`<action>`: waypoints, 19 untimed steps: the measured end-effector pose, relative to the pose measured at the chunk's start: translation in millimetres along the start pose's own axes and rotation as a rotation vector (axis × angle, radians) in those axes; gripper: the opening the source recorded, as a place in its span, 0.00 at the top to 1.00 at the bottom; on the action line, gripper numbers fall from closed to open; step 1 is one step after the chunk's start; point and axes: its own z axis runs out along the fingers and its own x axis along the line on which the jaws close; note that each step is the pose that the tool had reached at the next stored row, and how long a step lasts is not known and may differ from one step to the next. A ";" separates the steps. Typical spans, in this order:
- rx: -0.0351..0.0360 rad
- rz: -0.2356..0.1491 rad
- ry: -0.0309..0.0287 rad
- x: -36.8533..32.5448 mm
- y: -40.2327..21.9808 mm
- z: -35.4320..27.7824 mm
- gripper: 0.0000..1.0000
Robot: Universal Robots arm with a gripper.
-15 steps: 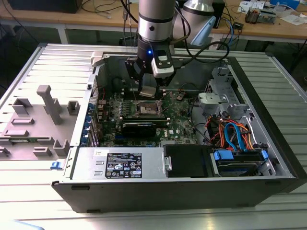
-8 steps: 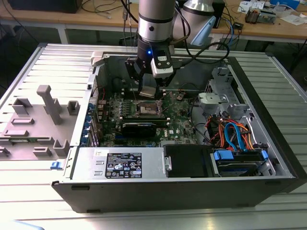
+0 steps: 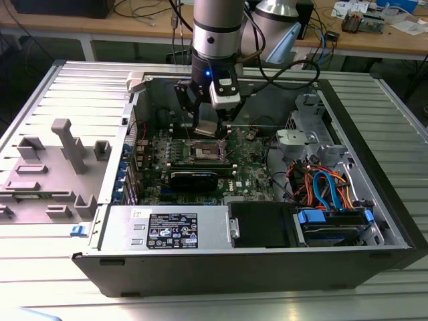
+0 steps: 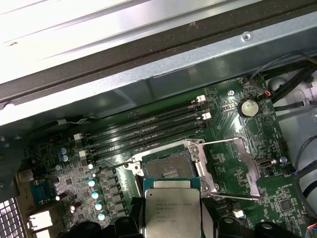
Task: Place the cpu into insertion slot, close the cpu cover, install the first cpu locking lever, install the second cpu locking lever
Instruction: 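Place the cpu into insertion slot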
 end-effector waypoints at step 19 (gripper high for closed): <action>-0.0016 0.090 0.0007 0.0 0.0 1.3 0.45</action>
